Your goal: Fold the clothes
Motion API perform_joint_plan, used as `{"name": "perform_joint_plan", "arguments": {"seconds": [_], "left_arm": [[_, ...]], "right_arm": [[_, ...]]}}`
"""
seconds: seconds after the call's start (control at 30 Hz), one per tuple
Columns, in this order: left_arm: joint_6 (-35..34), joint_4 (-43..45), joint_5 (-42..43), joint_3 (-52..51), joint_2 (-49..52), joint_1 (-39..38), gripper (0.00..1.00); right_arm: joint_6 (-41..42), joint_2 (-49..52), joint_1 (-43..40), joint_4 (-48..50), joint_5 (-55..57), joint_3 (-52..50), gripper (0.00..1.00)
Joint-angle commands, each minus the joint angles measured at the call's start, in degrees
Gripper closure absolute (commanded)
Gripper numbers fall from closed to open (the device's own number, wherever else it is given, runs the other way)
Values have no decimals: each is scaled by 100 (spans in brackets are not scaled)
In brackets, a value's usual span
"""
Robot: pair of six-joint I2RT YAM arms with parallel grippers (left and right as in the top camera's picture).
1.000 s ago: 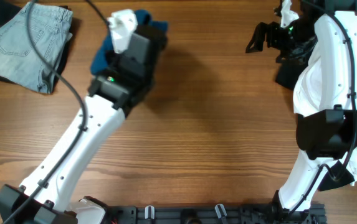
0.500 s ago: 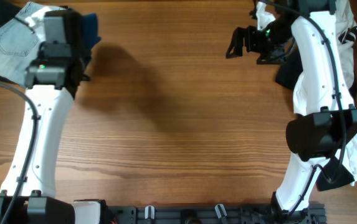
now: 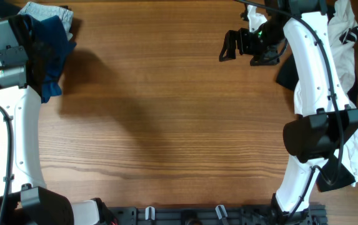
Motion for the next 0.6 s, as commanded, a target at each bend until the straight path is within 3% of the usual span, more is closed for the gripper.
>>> {"name": "perform_joint_plan", "arguments": {"seconds": [0.0,0.23,0.37,0.57], "left_arm": [[-802,417,-201,52,-33,144,96],[-1836,1305,-103,52,-33,457,96],[-1993,1613,33,52,-33,656,96],[-2122,1333,-354,52,-33,1108,96]], "right_arm": [[4,-190,48,0,-72,116,0],[4,-190,52,0,-72,116,0],[2,-190,63,0,-72,116,0],[4,-190,63,0,-74,116,0]]}}
